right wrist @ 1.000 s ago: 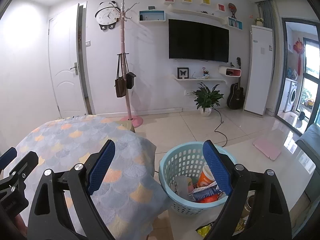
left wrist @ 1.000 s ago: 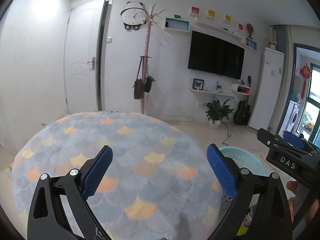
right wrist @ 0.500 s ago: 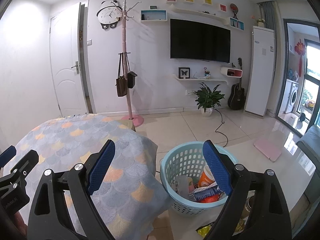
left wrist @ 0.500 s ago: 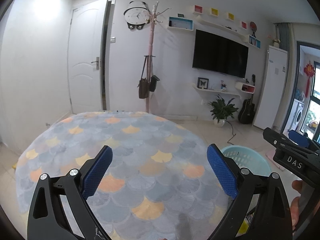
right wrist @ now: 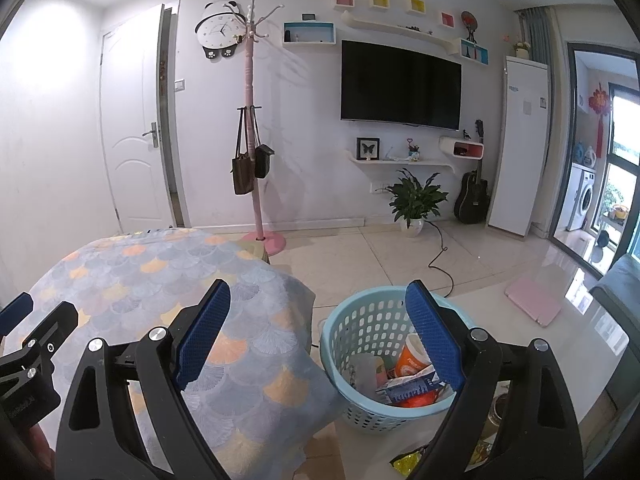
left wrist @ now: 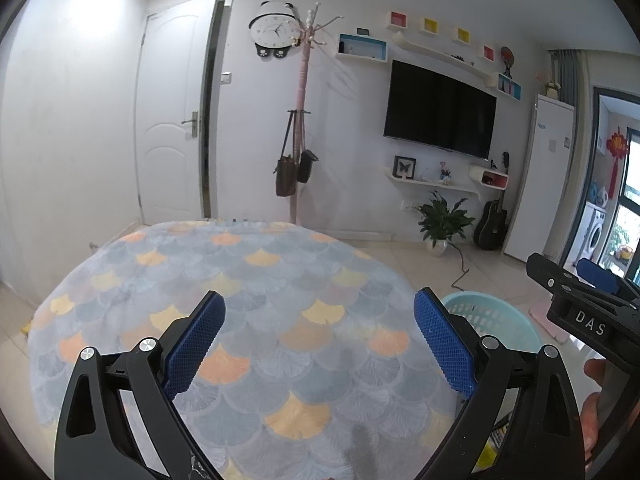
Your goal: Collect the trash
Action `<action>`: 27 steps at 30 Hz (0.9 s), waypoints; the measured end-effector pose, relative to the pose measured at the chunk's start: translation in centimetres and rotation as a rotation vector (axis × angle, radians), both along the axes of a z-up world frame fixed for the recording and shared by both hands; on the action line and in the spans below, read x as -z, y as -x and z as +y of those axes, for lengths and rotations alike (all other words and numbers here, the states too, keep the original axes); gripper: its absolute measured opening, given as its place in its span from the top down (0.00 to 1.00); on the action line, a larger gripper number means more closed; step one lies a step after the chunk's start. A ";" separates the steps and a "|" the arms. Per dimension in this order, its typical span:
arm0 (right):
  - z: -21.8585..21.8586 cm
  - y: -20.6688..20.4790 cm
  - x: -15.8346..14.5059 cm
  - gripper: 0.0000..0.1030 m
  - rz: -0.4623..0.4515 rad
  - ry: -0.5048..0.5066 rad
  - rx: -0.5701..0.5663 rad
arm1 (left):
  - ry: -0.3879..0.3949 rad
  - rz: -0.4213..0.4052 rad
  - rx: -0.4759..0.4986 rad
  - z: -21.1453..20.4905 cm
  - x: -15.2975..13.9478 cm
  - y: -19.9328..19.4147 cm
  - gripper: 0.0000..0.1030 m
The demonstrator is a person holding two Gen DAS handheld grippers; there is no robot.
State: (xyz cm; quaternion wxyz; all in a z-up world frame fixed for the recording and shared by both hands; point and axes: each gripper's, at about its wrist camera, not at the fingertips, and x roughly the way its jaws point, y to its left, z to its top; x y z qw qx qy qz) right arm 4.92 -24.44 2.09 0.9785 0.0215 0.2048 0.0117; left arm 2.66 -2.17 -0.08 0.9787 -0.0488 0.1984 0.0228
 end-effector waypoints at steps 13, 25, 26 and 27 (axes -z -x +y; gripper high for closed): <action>0.5 0.1 -0.2 0.17 0.005 -0.003 -0.019 | 0.014 0.001 -0.002 0.5 0.1 0.0 0.10; 0.5 0.0 0.0 0.17 0.010 -0.007 -0.023 | 0.014 -0.010 0.002 0.4 -0.1 0.2 0.10; 0.5 0.0 0.0 0.17 0.011 -0.008 -0.022 | 0.016 -0.018 0.009 0.3 -0.2 0.4 0.10; 0.5 0.0 0.0 0.17 0.012 -0.009 -0.023 | 0.014 -0.024 0.007 0.3 -0.4 0.5 0.10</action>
